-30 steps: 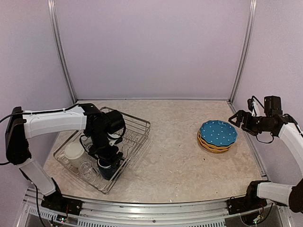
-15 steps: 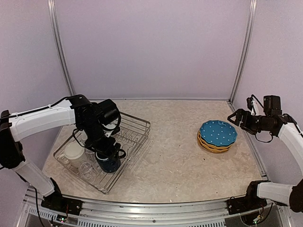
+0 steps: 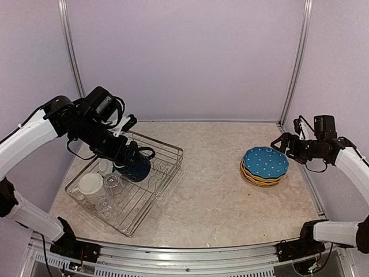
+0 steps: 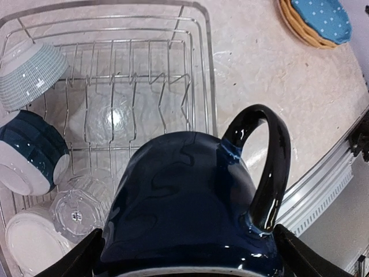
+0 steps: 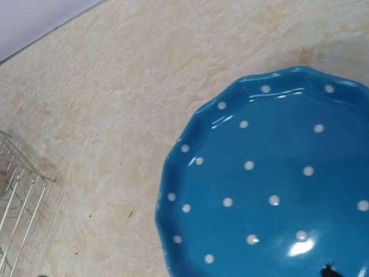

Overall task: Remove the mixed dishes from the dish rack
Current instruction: Grab the cup from the dish rack, then pass from the left arm to the right

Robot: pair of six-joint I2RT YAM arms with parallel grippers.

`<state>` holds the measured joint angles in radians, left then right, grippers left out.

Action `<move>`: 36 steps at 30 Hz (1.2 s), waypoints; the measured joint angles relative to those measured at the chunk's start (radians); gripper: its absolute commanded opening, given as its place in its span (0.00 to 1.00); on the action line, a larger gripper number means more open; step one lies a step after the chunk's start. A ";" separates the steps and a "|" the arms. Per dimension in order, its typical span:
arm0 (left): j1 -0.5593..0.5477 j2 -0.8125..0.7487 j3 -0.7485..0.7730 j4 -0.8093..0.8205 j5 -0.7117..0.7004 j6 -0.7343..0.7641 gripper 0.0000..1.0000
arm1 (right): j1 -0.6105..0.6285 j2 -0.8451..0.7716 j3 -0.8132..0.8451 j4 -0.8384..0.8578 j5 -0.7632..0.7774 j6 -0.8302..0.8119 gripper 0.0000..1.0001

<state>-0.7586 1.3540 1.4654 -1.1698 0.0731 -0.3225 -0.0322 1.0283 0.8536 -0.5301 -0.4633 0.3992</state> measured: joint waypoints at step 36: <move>0.145 0.350 -0.256 1.482 0.739 -0.845 0.00 | 0.732 0.353 0.029 0.993 -0.049 0.414 0.69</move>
<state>-0.6136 1.7039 1.2091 0.3119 0.8116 -1.1679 0.6998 1.3811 0.8825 0.4625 -0.5121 0.8131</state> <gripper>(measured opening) 0.874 0.779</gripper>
